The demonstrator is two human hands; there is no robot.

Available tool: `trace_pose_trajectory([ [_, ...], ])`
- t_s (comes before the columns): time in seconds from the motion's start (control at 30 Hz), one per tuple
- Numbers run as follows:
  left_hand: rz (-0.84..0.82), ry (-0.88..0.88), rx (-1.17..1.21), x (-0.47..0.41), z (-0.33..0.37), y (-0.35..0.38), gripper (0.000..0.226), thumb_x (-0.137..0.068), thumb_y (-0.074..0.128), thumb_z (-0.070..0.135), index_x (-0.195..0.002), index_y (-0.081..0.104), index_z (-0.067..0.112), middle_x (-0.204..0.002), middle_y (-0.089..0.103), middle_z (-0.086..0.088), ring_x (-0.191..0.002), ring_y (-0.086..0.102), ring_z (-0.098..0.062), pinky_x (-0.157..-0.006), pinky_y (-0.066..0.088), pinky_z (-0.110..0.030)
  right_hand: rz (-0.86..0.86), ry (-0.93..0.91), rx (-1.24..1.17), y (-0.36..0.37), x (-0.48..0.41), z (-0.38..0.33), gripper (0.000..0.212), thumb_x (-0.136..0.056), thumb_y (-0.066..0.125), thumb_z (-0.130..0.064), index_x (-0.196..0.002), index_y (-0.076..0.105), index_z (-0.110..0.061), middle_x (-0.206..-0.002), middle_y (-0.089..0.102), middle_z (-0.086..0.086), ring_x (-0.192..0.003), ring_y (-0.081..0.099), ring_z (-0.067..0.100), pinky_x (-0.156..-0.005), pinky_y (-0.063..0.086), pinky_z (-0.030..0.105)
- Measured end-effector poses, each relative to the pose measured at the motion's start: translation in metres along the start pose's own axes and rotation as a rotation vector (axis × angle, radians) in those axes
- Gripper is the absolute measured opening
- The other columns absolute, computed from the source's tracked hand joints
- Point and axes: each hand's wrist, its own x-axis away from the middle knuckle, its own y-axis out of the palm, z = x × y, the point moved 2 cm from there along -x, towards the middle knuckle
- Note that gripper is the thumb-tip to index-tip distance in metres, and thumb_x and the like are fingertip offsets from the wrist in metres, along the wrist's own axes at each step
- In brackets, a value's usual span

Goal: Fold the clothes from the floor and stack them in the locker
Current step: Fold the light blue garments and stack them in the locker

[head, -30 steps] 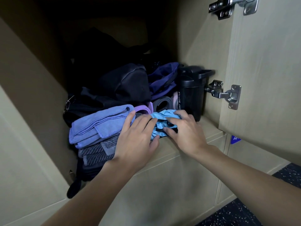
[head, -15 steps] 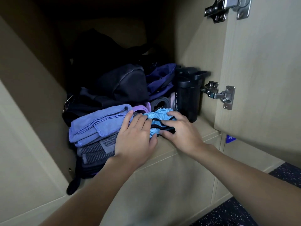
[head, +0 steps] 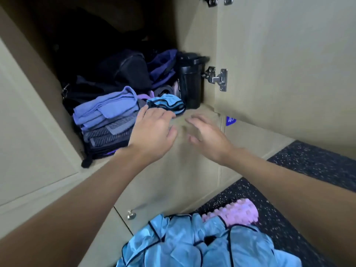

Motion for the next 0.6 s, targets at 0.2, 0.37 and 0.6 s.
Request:
trace_pose_trajectory([
  [0.2, -0.165, -0.014, 0.309, 0.073, 0.054, 0.025, 0.025, -0.091, 0.054, 0.019, -0.107, 0.072, 0.012, -0.111, 0.071, -0.005, -0.11, 0.059, -0.03, -0.099, 0.042, -0.042, -0.032, 0.202, 0.023, 0.01, 0.091, 0.018, 0.04, -0.095, 0.056, -0.016, -0.135, 0.055, -0.015, -0.132, 0.052, 0.008, -0.12, 0.053, 0.025, -0.103, 0.042, 0.04],
  [0.37, -0.424, -0.122, 0.434, 0.157, 0.076, 0.08, 0.019, -0.09, 0.055, 0.022, -0.1, 0.071, 0.018, -0.101, 0.072, 0.0, -0.1, 0.063, -0.027, -0.095, 0.047, -0.043, -0.178, 0.371, 0.005, 0.048, 0.182, 0.04, 0.029, -0.096, 0.054, -0.014, -0.124, 0.062, -0.012, -0.114, 0.064, 0.01, -0.101, 0.059, 0.024, -0.09, 0.046, 0.033],
  [0.6, -0.838, -0.146, 0.513, 0.291, 0.096, 0.136, 0.023, -0.097, 0.059, 0.029, -0.117, 0.065, 0.02, -0.114, 0.064, 0.004, -0.102, 0.061, -0.017, -0.089, 0.048, -0.034, -0.379, 0.586, -0.044, 0.135, 0.297, 0.065, 0.031, -0.097, 0.054, -0.019, -0.127, 0.059, -0.01, -0.11, 0.058, 0.003, -0.096, 0.055, 0.019, -0.08, 0.041, 0.027],
])
